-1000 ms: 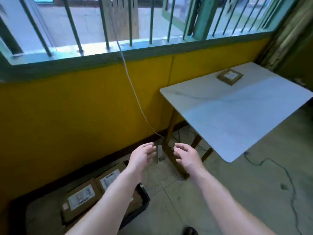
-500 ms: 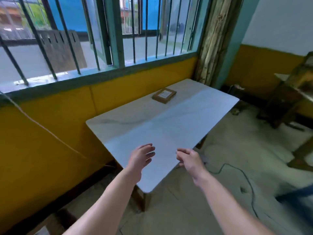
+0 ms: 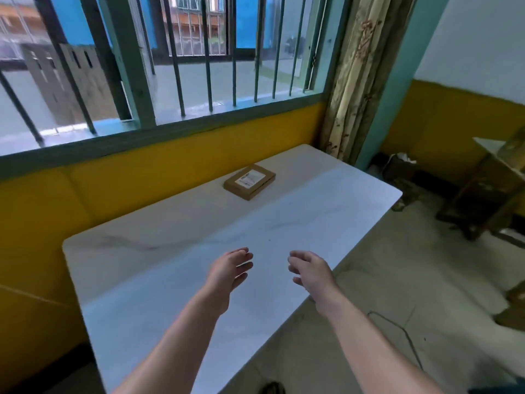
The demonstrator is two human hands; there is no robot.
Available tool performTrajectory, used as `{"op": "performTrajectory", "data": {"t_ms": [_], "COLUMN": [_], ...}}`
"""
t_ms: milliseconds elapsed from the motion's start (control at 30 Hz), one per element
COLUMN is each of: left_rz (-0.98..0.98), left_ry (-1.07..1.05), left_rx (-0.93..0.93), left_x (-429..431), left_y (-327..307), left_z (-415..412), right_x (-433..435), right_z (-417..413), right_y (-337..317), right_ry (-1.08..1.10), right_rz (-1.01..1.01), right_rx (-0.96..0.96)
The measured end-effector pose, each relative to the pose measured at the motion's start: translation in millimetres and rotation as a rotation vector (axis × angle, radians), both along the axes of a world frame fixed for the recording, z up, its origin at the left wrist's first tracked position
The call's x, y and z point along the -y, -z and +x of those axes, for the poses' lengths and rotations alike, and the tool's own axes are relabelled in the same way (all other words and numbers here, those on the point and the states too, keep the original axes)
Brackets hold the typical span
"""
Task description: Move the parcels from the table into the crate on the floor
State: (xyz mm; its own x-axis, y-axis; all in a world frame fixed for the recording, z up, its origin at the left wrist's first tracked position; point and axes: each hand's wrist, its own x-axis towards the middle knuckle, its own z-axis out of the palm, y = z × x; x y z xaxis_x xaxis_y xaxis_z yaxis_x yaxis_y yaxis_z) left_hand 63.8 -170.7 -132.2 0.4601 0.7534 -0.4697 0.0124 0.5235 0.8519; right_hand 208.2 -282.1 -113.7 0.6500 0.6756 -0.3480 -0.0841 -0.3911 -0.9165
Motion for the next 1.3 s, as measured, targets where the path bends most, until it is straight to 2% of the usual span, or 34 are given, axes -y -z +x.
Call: {"op": "performTrajectory", "data": {"t_ms": [200, 433, 567, 733, 867, 1000, 1300], "left_rz": [-0.086, -0.112, -0.121, -0.124, -0.133, -0.169, -0.213], "left_ry": [-0.107, -0.252, -0.363, -0.550, -0.619, -0.664, -0.828], "left_rx": [0.031, -0.004, -0.061, -0.181, -0.301, -0.417, -0.449], "left_x": [-78, -142, -176, -209, -241, -276, -321], "left_y": [17, 33, 46, 54, 59, 67, 84], "left_z": [101, 162, 190, 231, 267, 296, 320], "right_x": [-73, -154, -208, -293, -360, -416, -488], "right_z": [106, 190, 233, 295, 336, 361, 364], "right_y": [11, 20, 37, 57, 74, 92, 119], "right_ry": [-0.090, -0.234, -0.380, -0.482, -0.520, -0.525, -0.610], "right_rz": [-0.105, -0.157, -0.201, -0.212, -0.221, -0.256, -0.282], "right_rx": [-0.013, -0.017, 0.007, 0.026, 0.075, 0.070, 0.079]}}
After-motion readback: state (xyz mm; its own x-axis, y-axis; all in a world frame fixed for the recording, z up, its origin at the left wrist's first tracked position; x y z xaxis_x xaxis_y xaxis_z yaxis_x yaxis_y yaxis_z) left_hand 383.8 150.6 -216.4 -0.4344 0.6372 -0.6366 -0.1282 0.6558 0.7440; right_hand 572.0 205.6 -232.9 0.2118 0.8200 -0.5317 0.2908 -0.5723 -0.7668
